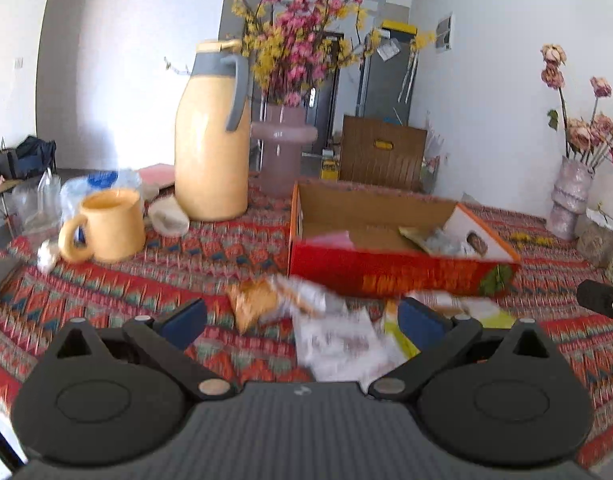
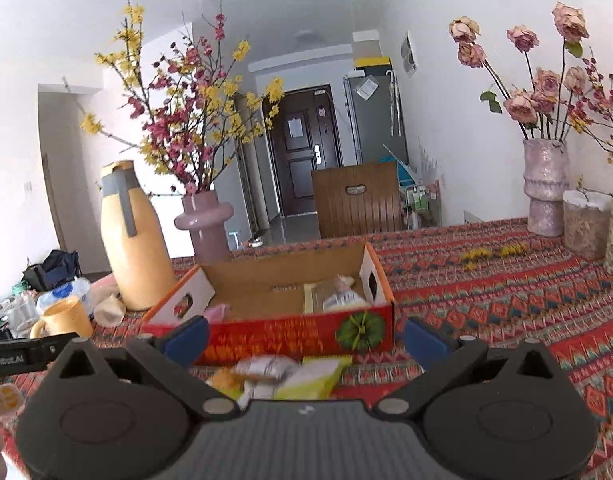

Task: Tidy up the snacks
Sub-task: 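Move both tools back to the snack pile, then grasp the green bar with the left gripper while the right grips a red-white wrapper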

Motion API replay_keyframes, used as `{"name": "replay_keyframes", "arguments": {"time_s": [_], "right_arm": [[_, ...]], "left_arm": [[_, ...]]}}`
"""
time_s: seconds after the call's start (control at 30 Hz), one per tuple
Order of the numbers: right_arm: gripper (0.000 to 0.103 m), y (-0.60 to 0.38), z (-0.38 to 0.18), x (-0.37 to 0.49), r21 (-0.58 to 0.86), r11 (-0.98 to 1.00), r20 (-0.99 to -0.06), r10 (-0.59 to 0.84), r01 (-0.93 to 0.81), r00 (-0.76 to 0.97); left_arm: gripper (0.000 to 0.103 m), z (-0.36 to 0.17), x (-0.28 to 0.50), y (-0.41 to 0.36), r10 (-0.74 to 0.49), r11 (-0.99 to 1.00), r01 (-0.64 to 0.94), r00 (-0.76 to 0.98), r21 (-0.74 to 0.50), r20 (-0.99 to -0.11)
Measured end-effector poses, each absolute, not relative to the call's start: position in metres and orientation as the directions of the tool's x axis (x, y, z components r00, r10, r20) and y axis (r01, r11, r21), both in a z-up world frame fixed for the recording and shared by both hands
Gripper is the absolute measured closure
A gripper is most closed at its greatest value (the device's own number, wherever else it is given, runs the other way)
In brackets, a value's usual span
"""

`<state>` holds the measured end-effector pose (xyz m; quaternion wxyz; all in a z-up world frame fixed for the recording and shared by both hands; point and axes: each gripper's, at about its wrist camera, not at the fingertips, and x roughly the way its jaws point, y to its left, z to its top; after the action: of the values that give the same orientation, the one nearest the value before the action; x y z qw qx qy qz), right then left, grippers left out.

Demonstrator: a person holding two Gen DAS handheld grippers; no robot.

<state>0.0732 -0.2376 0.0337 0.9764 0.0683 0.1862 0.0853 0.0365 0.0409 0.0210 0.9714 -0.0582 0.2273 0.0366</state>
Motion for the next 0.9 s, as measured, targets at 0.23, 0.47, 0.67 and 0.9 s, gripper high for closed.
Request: {"name": "replay_keyframes", "arguments": {"time_s": [0.23,0.47,0.67,0.9], "right_arm": [[0.000,-0.226,0.006,0.029,0.126,0.978,-0.436,0.206,-0.168,0.876],[0.000,-0.192,-0.025,0.033,0.085,0.976,-0.535,0.215,-0.201,0.817],[0.000,-0.186,-0.042,0.038,0.081,0.978,-0.589,0.203,-0.193,0.782],[0.031,-0.189,-0.047,0.040,0.095,0.978,-0.606,0.204,-0.184,0.769]], "left_arm": [[0.000,-0.005,0.010,0.045,0.013,0.991,-0.075,0.870,-0.107,-0.492],[0.000,-0.022,0.011,0.048,-0.015,0.988,-0.068,0.844,-0.136,-0.536],[0.000,-0.027,0.009,0.050,-0.022,0.986,-0.072,0.835,-0.148,-0.551],[0.000,-0.029,0.009,0.049,-0.025,0.986,-0.071,0.829,-0.150,-0.558]]}}
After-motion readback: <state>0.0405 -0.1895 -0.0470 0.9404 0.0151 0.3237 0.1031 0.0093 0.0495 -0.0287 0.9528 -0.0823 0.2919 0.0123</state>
